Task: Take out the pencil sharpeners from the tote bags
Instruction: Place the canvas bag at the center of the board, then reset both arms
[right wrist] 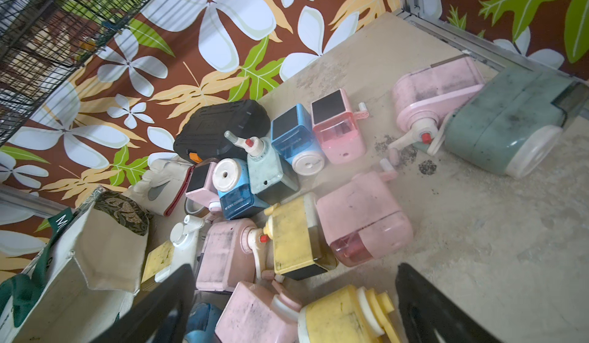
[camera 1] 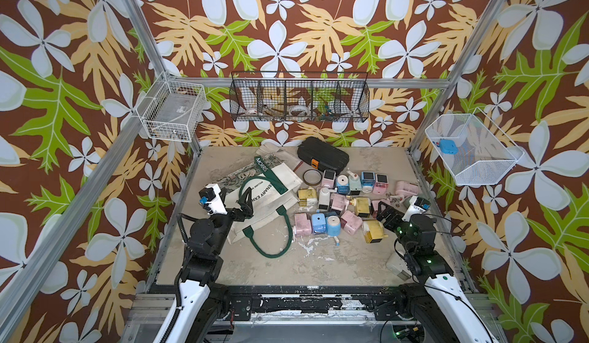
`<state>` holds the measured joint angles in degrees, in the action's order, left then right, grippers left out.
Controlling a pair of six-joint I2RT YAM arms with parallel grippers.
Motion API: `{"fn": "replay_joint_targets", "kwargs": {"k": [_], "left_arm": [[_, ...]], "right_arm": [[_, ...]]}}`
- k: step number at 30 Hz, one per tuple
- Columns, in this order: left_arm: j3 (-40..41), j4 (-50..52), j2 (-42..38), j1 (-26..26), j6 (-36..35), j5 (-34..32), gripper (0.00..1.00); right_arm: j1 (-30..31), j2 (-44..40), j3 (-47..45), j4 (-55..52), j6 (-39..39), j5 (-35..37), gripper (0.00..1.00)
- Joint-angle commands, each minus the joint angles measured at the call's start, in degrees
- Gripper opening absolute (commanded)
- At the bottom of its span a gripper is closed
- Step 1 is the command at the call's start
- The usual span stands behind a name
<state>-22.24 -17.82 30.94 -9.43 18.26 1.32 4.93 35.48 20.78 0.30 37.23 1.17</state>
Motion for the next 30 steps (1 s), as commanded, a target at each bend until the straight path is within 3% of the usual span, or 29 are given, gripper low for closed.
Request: {"fn": "replay_joint_targets", "kwargs": {"k": [1,5,10,13,17,21,24,28,30], "left_arm": [[2.81,-2.49,-2.1,0.03,3.71,-2.85,1.0],[8.34,-6.65,-5.87,0.03,3.58,-6.92,1.0],[12.38,-10.62,-7.13,0.03,-0.36,-11.83,1.0],[14.73,-13.0,-6.63,0.02,-3.63,-15.53,1.0],[23.25,-25.36,-6.3,0.0,-10.6,-18.56,1.0],[26.24,-37.83,3.44,0.02,-13.09,-16.63,1.0],[26.02,-42.88,13.65,-0.03,-14.96,-14.55,1.0],[26.68,-57.39,28.72,0.02,-15.27,-15.27,1.0],[25.12,-55.5,30.02,0.02,-15.52,-14.19,1.0]], "right_arm": [[0.34,-1.05,1.46,1.24,-2.56,-2.05,0.96],[1.46,-1.39,4.31,1.24,-5.96,-2.44,0.95],[4.44,-0.09,5.58,3.63,-13.06,2.22,0.96],[4.65,-0.68,1.09,11.58,-17.83,2.45,0.96],[4.65,-2.39,-8.17,22.76,-25.08,4.95,0.98],[4.65,-0.77,-15.08,31.6,-29.41,10.02,1.0],[4.67,2.17,-15.23,31.71,-31.92,13.4,1.0],[3.52,7.51,-24.26,50.01,-30.65,17.11,1.0],[2.03,10.74,-22.87,50.56,-28.79,16.43,1.0]]}}
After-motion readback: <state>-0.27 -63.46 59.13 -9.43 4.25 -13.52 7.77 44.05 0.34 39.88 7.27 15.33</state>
